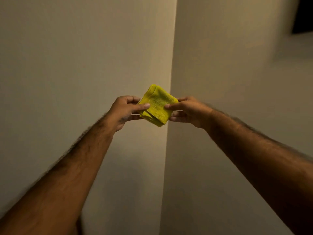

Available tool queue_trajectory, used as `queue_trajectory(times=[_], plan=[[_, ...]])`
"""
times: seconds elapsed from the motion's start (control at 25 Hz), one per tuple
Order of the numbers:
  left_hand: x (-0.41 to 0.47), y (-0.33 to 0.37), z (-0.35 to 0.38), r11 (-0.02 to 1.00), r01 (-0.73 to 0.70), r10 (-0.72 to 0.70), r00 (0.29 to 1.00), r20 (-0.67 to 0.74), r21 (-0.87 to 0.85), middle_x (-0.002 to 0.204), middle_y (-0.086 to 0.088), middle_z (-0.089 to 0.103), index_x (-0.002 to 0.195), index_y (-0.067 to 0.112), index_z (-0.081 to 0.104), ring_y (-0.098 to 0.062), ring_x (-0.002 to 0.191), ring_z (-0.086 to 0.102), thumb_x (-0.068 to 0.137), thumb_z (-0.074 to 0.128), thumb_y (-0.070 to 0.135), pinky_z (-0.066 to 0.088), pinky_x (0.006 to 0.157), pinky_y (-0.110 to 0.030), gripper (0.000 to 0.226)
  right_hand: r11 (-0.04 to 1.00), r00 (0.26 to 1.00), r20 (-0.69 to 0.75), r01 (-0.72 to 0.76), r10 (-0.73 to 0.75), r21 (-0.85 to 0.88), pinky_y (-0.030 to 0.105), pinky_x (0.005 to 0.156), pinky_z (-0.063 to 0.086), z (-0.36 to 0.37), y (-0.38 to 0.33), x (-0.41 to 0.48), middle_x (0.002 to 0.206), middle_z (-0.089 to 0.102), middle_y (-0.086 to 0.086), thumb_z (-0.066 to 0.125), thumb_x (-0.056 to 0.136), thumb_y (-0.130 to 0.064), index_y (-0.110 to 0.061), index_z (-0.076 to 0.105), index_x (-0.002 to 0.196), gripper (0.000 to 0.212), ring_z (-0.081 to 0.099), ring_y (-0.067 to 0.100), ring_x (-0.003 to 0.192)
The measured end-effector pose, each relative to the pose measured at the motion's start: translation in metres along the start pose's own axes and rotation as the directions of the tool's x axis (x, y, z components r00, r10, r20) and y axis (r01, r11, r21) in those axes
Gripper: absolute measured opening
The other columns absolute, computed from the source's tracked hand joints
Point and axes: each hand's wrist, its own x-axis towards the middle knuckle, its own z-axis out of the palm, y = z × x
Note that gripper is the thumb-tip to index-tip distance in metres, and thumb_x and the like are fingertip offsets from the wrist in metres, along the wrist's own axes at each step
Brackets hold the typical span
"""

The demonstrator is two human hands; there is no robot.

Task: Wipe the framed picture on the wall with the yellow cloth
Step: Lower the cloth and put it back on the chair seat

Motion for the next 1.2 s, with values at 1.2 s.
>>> queue_trajectory(times=[1.2], plan=[[-0.448,-0.629,-0.174,0.301,0.935,-0.904,0.217,-0.368,-0.189,0.108,-0.03,0.069,0.117,-0.012,0.063,-0.033,0.083,0.07,0.084,0.073,-0.004,0.063,0.062,-0.033,0.035,0.464,0.399,0.305,-0.867,0.865,-0.182,0.018,0.053,0.057,0.401,0.691,-0.077,0.087,0.065,0.016,0.078,0.083,-0.007,-0.003,0.067,0.092,0.015,0.063,0.017,0.07]])
